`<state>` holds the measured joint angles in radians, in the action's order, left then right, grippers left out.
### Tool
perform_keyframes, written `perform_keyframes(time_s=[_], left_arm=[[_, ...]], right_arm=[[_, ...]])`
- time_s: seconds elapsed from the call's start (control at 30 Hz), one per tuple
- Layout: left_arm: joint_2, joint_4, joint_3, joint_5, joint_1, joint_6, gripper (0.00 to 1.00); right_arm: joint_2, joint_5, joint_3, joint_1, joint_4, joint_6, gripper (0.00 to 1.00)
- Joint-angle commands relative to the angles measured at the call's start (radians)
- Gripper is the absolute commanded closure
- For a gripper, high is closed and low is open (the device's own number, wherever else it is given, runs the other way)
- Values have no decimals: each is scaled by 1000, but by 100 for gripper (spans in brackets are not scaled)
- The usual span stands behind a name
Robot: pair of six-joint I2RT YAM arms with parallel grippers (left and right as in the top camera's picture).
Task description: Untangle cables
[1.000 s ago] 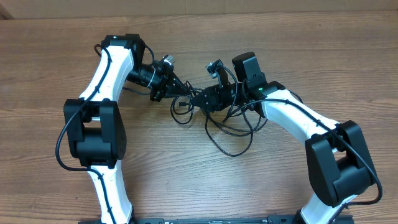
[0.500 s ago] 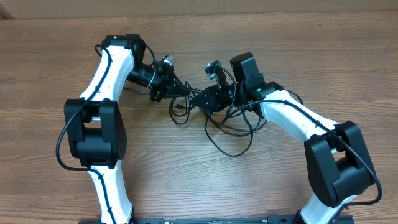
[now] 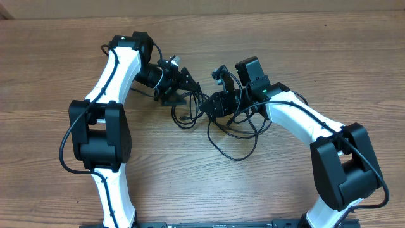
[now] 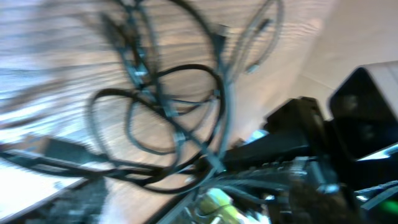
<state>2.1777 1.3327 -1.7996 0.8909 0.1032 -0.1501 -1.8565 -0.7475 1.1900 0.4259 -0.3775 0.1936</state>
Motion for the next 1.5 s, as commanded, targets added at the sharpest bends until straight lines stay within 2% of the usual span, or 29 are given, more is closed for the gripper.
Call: perform_keyframes(time_s=[0.0,0.1,0.2,0.33,0.4,0.47,0.83,1.0,1.27,1.47], left_arm=[[5,0,-2,-158,0,16,0],[5,2,-2,-221,6,16,0],[5,1,-2,-248,24,27,5],[5,-8,-2,-247,62,78,7],[5,-16,-2,-248,85,107,8],[5,-26,-2,-250,105,131,15],[5,-51,-2,-340,185,173,24],[6,-71,-2,-349,194,173,24],[10,-82,-1,-409,194,169,31],[10,-147,48,-412,197,155,30]], right_arm=[[10,116,7,-5,-16,139,96],[10,196,7,-5,-32,258,96],[10,204,7,-5,-39,368,96],[10,206,7,-5,-53,441,96],[10,208,7,-5,-60,455,96],[10,214,7,-5,-75,466,96],[10,217,7,-13,-180,491,96],[10,92,8,-30,-196,491,96],[10,-170,8,-109,-223,491,96],[10,-339,8,-143,-224,491,96]])
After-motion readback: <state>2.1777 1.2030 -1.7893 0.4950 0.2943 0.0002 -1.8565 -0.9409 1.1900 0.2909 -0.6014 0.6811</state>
